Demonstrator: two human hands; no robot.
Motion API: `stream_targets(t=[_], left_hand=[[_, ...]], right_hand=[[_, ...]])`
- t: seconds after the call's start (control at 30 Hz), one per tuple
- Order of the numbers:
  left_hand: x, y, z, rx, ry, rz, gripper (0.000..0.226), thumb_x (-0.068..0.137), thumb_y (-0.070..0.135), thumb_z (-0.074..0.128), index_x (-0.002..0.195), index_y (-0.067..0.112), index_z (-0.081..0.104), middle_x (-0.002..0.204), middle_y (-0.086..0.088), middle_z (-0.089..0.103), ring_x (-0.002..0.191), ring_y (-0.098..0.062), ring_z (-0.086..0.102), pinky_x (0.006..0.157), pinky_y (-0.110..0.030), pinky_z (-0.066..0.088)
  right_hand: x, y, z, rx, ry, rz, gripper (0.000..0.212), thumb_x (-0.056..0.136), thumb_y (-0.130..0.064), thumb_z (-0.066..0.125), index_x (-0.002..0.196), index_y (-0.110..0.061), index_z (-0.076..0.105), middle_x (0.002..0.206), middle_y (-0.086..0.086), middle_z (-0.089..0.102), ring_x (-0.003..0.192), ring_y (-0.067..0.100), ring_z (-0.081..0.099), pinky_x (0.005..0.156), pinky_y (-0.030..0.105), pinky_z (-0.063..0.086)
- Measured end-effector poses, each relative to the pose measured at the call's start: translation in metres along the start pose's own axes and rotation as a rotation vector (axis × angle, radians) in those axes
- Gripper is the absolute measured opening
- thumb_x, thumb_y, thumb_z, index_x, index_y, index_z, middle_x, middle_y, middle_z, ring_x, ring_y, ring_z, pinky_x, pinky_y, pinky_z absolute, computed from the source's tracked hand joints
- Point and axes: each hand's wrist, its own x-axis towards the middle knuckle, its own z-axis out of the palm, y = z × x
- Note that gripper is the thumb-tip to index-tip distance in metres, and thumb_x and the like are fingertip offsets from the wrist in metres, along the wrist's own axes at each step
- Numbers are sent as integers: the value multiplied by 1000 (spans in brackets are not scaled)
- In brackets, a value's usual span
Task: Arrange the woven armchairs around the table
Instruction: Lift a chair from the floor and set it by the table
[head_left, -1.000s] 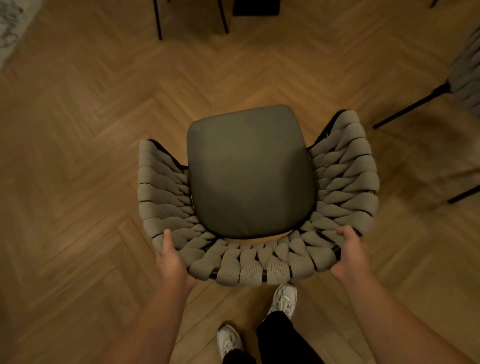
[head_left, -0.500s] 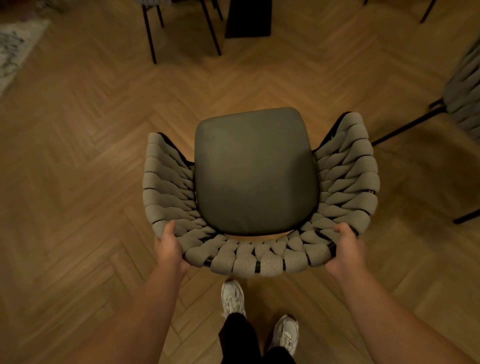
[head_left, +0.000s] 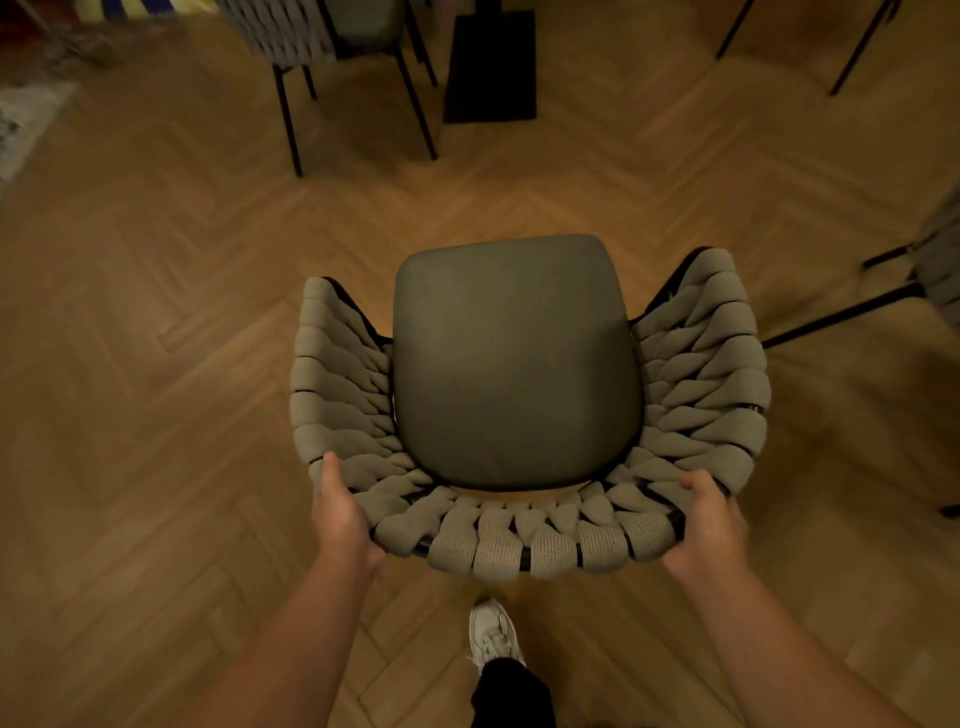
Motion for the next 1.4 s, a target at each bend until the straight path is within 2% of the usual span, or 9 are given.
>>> stream_targets(t=[0.17, 0.33, 0.47, 0.73, 0.87, 1.07, 1.2, 1.3, 1.4], left_hand=[[30, 40, 42, 3, -11, 11, 69, 80, 68, 62, 132, 24, 62, 122, -9, 73, 106, -36, 72, 90, -66, 54], [63, 68, 81, 20, -10, 35, 65, 82, 66, 62, 131, 24, 63, 123, -8, 72, 107, -34, 72, 92, -64, 54], [95, 90, 112, 39, 3, 35, 62, 86, 67, 59, 130, 24, 64, 119, -6, 74, 105, -33, 72, 90, -62, 56], [143, 132, 181, 77, 3, 33, 70, 82, 74, 57, 134, 27, 61, 122, -6, 72, 106, -33, 71, 89, -61, 56], [163, 151, 208, 67, -1, 56, 61, 89, 68, 53, 131, 25, 63, 122, -6, 72, 107, -31, 71, 89, -56, 58], [201, 189, 243, 55, 16, 52, 58, 90, 66, 54, 128, 24, 65, 119, -7, 73, 106, -32, 72, 91, -59, 56], [223, 214, 270, 69, 14, 60, 54, 88, 68, 55, 120, 26, 68, 118, -5, 73, 105, -30, 72, 92, -59, 56], [239, 232, 287, 87, 0, 50, 62, 84, 71, 56, 127, 28, 66, 122, -4, 73, 107, -31, 72, 90, -60, 57], [256, 255, 306, 89, 3, 51, 61, 87, 69, 54, 130, 27, 64, 121, -4, 72, 107, -31, 71, 91, -59, 56]], right_hand=[[11, -13, 59, 12, 30, 8, 35, 91, -11, 62, 125, -19, 64, 121, 14, 70, 102, 40, 70, 89, 62, 55], [27, -35, 111, 2, 22, 44, 35, 93, -12, 62, 127, -20, 63, 116, 12, 70, 99, 39, 70, 81, 56, 58], [42, -51, 149, 11, 6, 69, 40, 95, -11, 62, 133, -22, 60, 122, 10, 67, 105, 38, 68, 92, 60, 54], [75, -83, 224, 22, 0, 51, 46, 90, -5, 62, 133, -21, 60, 125, 12, 67, 107, 39, 67, 95, 61, 52], [88, -96, 262, 15, -14, 52, 47, 90, -5, 62, 133, -20, 59, 124, 13, 67, 107, 38, 66, 93, 59, 53], [107, -106, 321, 9, 7, 41, 46, 91, -5, 62, 133, -21, 57, 123, 13, 66, 108, 38, 66, 95, 60, 52], [120, -112, 358, -1, 16, 33, 47, 90, -8, 63, 134, -21, 57, 124, 13, 66, 106, 38, 66, 93, 59, 53], [130, -118, 388, -17, 28, 30, 47, 91, -8, 63, 135, -20, 55, 123, 14, 65, 105, 39, 66, 91, 59, 54], [136, -123, 419, -16, 20, 28, 45, 90, -8, 63, 133, -17, 56, 115, 13, 67, 101, 38, 67, 80, 51, 58]])
